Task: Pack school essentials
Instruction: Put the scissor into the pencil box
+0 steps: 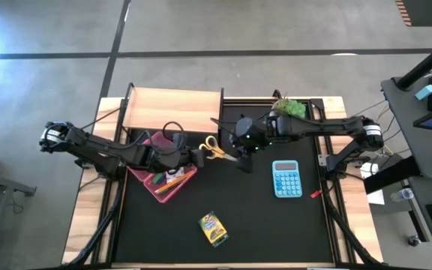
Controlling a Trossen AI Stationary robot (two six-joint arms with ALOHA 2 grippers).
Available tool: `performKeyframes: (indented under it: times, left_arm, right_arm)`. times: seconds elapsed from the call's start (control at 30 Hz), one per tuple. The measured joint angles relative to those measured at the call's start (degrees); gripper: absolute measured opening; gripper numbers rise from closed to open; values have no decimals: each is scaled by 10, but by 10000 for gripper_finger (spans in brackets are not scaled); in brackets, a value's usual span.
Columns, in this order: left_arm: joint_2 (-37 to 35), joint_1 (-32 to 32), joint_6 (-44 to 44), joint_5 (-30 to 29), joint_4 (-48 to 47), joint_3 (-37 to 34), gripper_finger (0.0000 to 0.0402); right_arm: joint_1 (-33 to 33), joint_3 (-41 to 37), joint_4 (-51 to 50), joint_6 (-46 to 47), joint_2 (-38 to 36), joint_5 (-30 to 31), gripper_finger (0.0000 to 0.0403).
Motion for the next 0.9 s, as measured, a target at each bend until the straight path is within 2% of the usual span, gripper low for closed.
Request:
performKeyframes:
  times: [0.17,0.33,0.5,0.63,0.8,0.9]
  left_arm:
    - [-20,2,16,28,-21,0,11]
    - [-98,1,16,67,-160,0,11]
    - [-195,2,8,149,-302,0,11]
    - [-245,2,-17,213,-388,3,11]
    - [-282,2,-19,235,-519,7,11]
    - [-295,2,-19,270,-581,7,11]
  right_arm:
    - [1,41,-128,-5,-6,0,201]
    - [1,31,-181,-5,-25,0,199]
    - [1,15,-185,0,-35,0,191]
    - [1,9,-184,1,-36,0,186]
    - [1,5,-183,6,-35,0,182]
    - [1,5,-180,18,-35,0,182]
